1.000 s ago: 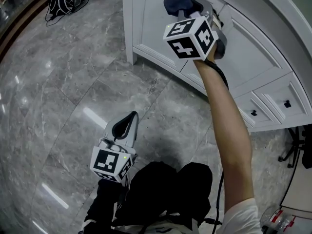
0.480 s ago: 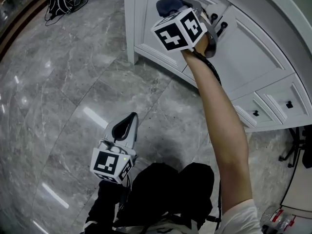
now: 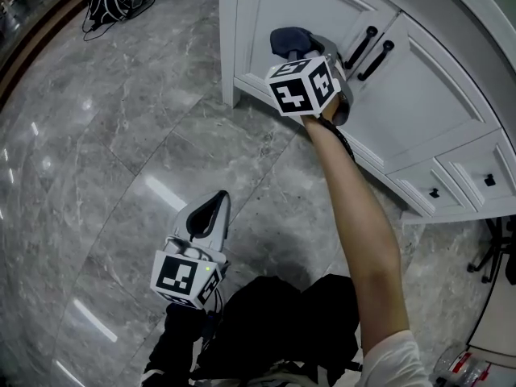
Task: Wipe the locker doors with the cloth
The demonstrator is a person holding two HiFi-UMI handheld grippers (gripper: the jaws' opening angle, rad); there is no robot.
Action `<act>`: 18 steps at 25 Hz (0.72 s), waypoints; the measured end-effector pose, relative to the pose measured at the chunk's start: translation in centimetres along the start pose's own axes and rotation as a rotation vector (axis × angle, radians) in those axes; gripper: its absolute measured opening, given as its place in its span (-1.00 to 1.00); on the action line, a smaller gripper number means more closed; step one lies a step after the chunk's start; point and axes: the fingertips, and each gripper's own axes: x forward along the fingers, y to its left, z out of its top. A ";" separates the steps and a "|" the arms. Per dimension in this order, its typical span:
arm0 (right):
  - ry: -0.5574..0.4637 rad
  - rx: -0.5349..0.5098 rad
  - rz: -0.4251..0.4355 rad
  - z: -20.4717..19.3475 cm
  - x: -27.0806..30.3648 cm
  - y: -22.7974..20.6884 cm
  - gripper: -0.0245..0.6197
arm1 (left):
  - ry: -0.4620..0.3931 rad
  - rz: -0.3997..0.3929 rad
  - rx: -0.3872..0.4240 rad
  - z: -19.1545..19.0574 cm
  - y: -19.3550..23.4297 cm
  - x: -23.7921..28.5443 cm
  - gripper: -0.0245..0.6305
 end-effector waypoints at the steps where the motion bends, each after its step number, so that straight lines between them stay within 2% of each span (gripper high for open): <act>1: -0.002 -0.004 0.003 -0.3 0.1 0.3 -0.66 | -0.001 0.002 0.000 -0.1 0.1 0.0 -0.92; 18: 0.086 -0.020 0.109 -6.6 4.5 8.7 -0.66 | 0.030 0.075 -0.018 -1.3 3.6 -0.7 -0.92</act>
